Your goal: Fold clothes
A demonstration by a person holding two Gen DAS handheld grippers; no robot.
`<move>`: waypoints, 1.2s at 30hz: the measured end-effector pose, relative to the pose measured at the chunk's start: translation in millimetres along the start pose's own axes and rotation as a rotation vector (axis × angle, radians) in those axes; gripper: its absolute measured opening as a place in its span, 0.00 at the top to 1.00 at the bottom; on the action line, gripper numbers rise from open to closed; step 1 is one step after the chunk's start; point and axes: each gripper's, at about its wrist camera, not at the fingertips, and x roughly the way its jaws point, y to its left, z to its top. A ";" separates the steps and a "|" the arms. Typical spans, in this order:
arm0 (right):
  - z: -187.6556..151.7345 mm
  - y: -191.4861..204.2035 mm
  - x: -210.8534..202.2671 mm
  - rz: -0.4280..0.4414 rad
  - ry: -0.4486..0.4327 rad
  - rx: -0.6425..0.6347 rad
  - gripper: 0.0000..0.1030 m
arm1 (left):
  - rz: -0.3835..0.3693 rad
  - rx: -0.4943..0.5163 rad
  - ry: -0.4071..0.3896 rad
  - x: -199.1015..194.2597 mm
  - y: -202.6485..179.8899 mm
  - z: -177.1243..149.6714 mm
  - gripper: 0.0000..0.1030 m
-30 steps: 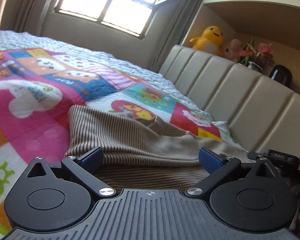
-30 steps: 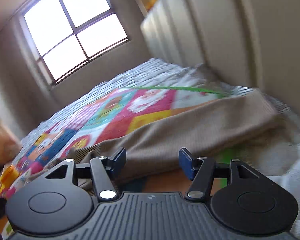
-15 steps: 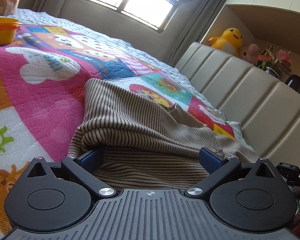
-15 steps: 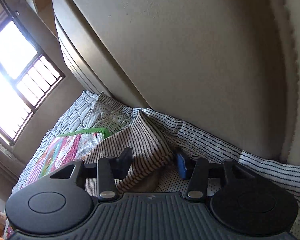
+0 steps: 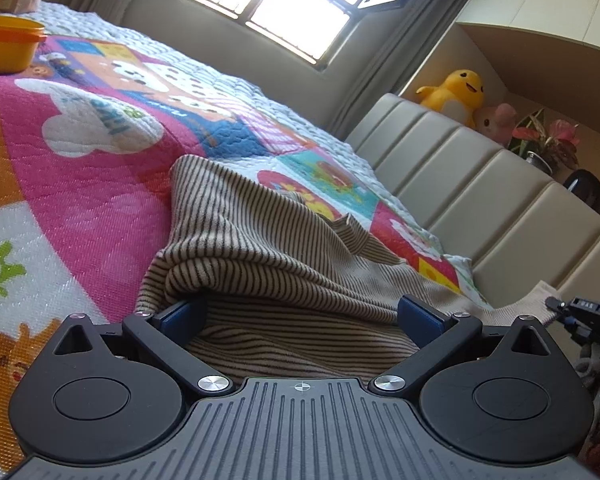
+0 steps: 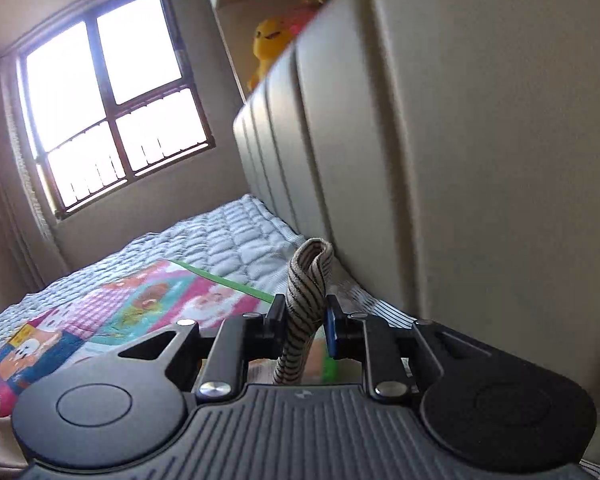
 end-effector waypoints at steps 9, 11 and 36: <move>34.1 152.8 -35.1 0.313 -0.044 -0.194 0.83 | -0.025 -0.013 -0.009 -4.7 2.8 0.6 0.00; 32.6 186.1 -42.2 0.388 -0.031 -0.231 0.83 | -0.030 -0.019 -0.008 -5.2 3.9 0.8 0.00; -41.9 281.8 -30.4 0.617 0.181 -0.310 0.44 | -0.019 -0.010 0.002 -1.7 1.4 0.8 0.00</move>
